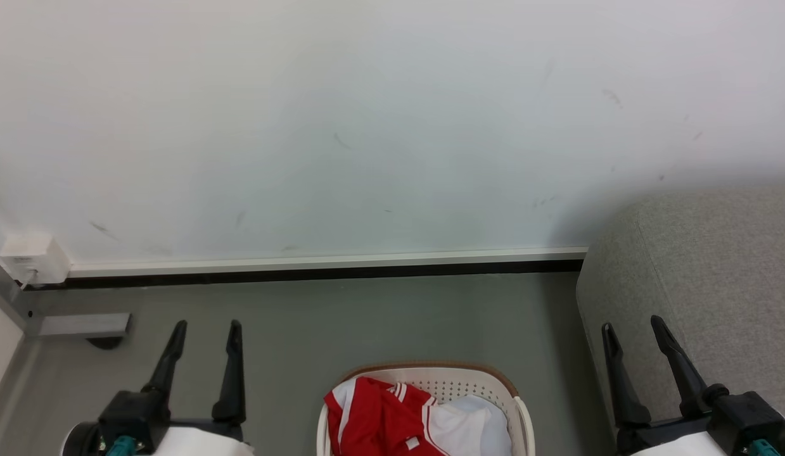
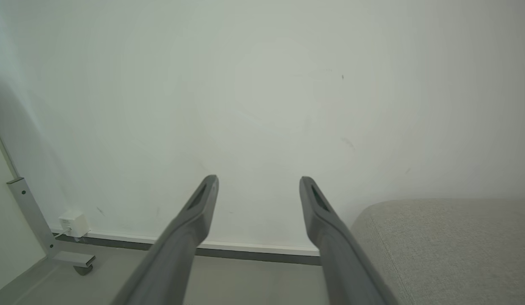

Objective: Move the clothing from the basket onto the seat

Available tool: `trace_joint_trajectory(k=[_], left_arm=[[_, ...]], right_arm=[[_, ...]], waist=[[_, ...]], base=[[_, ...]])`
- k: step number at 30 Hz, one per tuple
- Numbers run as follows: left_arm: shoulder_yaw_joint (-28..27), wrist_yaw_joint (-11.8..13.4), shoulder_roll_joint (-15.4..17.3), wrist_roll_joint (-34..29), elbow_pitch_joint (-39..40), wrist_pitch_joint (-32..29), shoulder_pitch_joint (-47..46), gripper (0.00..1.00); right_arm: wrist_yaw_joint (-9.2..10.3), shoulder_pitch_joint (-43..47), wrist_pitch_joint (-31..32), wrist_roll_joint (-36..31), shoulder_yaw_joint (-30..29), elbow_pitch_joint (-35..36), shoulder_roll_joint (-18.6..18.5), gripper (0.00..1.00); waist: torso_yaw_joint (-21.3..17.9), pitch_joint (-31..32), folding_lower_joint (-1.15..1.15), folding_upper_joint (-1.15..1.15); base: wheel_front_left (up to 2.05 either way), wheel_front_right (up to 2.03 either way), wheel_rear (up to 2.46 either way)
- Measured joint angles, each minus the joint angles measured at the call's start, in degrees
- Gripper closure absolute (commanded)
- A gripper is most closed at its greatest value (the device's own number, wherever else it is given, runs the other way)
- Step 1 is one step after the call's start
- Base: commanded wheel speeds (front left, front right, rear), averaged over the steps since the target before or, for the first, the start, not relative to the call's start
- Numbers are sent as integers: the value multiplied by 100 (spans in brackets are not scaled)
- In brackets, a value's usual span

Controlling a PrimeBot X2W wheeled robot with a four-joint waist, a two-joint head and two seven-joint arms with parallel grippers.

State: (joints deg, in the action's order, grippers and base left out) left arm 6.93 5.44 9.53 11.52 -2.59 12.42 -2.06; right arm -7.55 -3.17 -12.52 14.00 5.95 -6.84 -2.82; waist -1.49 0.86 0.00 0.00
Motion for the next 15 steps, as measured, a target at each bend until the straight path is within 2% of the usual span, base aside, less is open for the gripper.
trace_joint_trajectory(k=[15], left_arm=[[10, 66, 9, -697, 113, 176, 3, 0]], right_arm=[[0, 20, -166, -515, 47, 127, 0, 0]], waist=[[0, 9, 0, 0]], base=[[0, 0, 0]])
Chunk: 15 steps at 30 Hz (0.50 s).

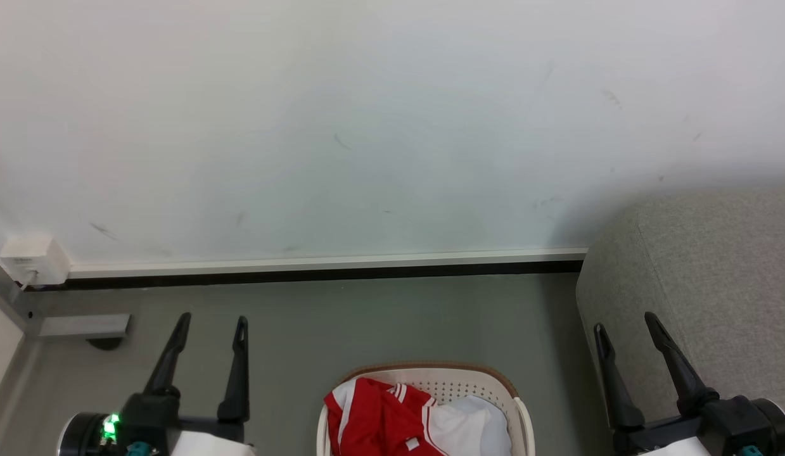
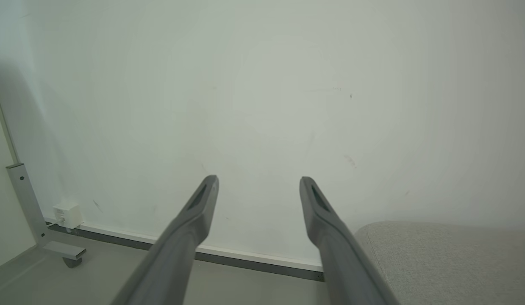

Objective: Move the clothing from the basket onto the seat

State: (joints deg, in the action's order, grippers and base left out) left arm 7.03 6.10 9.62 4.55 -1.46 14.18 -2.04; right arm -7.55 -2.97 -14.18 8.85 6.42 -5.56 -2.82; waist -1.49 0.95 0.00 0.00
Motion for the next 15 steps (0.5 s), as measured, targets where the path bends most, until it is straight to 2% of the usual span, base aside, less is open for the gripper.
trace_joint_trajectory(k=[8, 15], left_arm=[[2, 22, -2, -325, 49, 83, 10, 0], [-60, -2, -24, -356, 49, 96, 10, 0]], right_arm=[[0, 16, -68, -283, 36, 40, -1, 0], [0, 16, -88, -305, 40, 45, -1, 0]], waist=[[-4, 8, 0, 0], [-12, 17, 0, 0]], base=[[0, 0, 0], [0, 0, 0]])
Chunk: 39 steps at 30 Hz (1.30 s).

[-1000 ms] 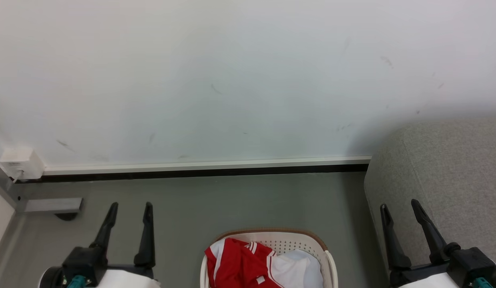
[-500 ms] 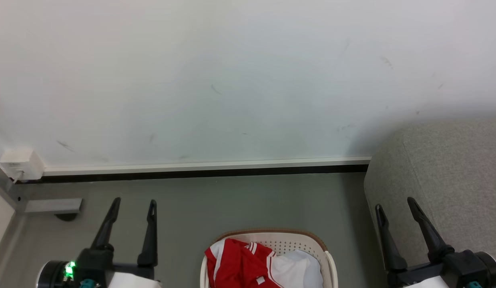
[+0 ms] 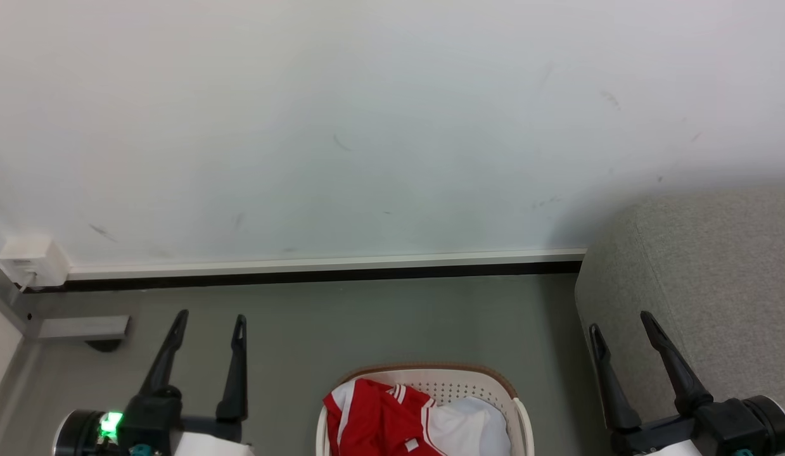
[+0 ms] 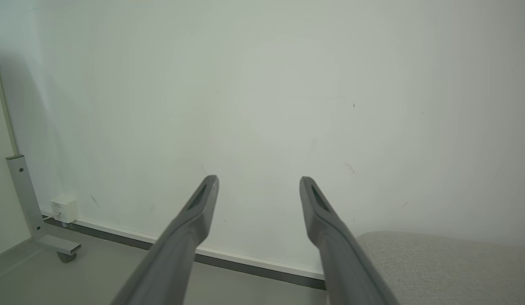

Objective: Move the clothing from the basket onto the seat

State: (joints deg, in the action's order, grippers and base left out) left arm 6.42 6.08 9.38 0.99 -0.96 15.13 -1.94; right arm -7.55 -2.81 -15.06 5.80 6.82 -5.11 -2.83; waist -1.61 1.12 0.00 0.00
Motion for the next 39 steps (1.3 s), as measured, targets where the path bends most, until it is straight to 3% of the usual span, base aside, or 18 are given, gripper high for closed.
trace_joint_trajectory(k=[9, 17, 24, 33, 39], left_arm=[[-71, -89, -80, 19, -16, 0, 1, 0], [-157, -345, -203, 89, -147, 0, -141, 0], [-225, -691, -341, 265, -559, 1, -377, 0], [-308, -1126, -347, 366, -1544, 0, -1155, 0], [-53, -1301, -208, 377, -2539, 0, -1713, 0]], right_arm=[[0, 0, 0, 34, -15, 5, 0, 0], [0, 56, -11, 79, -109, 107, -1, 0], [0, -70, -11, 92, -169, 177, -1, 0], [0, -505, -12, 87, -232, 447, 0, 0], [0, -817, -12, 87, -247, 627, -2, 0]], waist=[[-15, -10, 0, 0], [100, -136, 0, 0], [-20, -306, 0, 0], [-296, -1086, 0, 0], [-567, -1658, -1, 0]], base=[[0, 0, 0], [0, 0, 0], [0, 0, 0], [0, 0, 0], [0, 0, 0]])
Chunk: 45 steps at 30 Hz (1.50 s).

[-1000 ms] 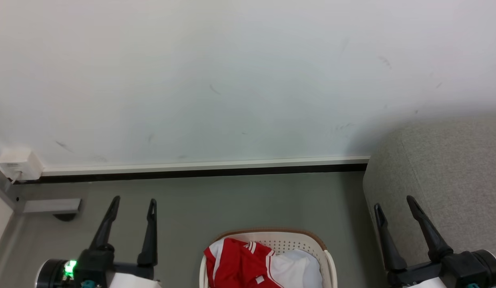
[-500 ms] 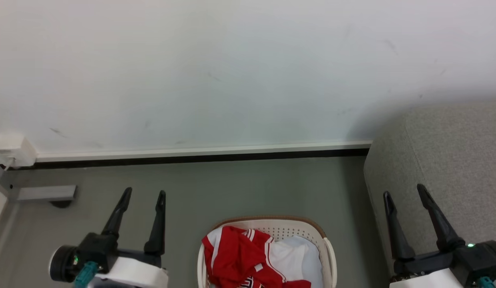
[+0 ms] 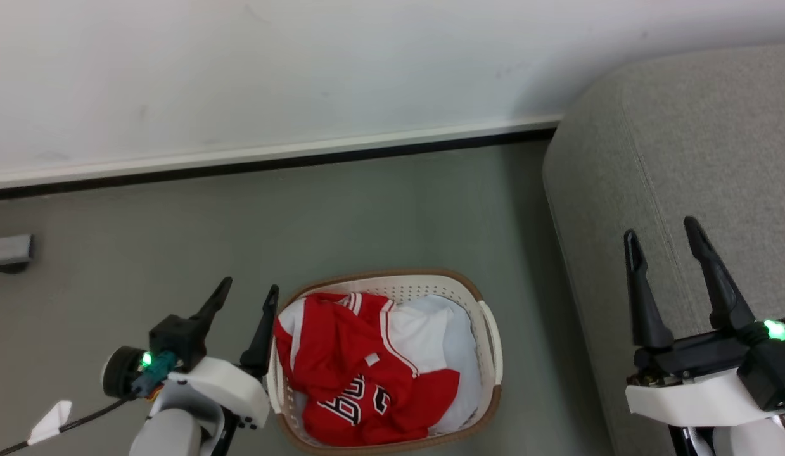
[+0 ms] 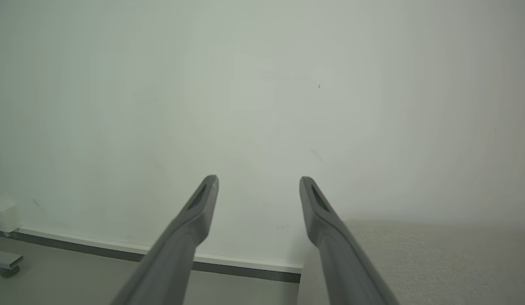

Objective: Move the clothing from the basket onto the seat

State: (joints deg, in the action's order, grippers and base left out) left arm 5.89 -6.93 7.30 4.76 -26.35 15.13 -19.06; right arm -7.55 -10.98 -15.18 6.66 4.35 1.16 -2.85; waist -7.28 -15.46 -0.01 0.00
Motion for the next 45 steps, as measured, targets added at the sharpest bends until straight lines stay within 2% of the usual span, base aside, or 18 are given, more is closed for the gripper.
trace_joint_trajectory(k=[6, 13, 21, 31, 38, 39, 40, 41, 42, 45], left_arm=[[533, -45, 222, 48, -1024, 0, -660, 0], [1868, -58, 573, 444, -2227, -197, -1374, 0], [3162, -59, 1126, 758, -2922, -432, -2143, 0], [4097, -59, 1635, 947, -3513, -600, -2804, 0], [4430, -59, 1767, 950, -3899, -715, -3144, 0], [4452, -59, 1775, 965, -3949, -715, -3165, 2], [4482, -59, 1777, 989, -3990, -722, -3168, 36], [4513, -59, 1775, 1020, -4022, -723, -3168, 64], [4546, -59, 1774, 1045, -4045, -717, -3169, 100], [4633, -58, 1742, 1123, -4098, -667, -3179, 100]], right_arm=[[0, -289, 0, 78, -26, 211, -1, 0], [0, -581, 0, 342, 75, 394, -1, 0], [0, -766, 0, 668, 149, 584, -4, 0], [0, -804, 0, 1090, 264, 728, -3, 0], [0, -868, 0, 1336, 377, 792, -4, 0], [0, -869, 0, 1369, 383, 793, -4, 0], [0, -869, 0, 1393, 394, 792, -3, 0], [0, -869, 0, 1410, 402, 791, -3, 0], [0, -868, 0, 1413, 411, 790, -3, 0], [0, -868, 0, 1423, 412, 767, -2, 0]], waist=[[-299, -565, 0, 0], [-705, -1200, -1, 0], [-1204, -1884, -1, 0], [-1799, -2651, 0, 0], [-2133, -3020, 0, 0], [-2171, -3053, 0, 0], [-2207, -3078, 0, 0], [-2238, -3096, 0, 0], [-2262, -3107, 0, 0], [-2278, -3087, 0, 0]], base=[[0, 0, 0], [0, 0, 0], [0, 0, 0], [0, 0, 0], [0, 0, 0], [0, 0, 0], [0, 0, 0], [0, 0, 0], [0, 0, 0], [0, 0, 0]])
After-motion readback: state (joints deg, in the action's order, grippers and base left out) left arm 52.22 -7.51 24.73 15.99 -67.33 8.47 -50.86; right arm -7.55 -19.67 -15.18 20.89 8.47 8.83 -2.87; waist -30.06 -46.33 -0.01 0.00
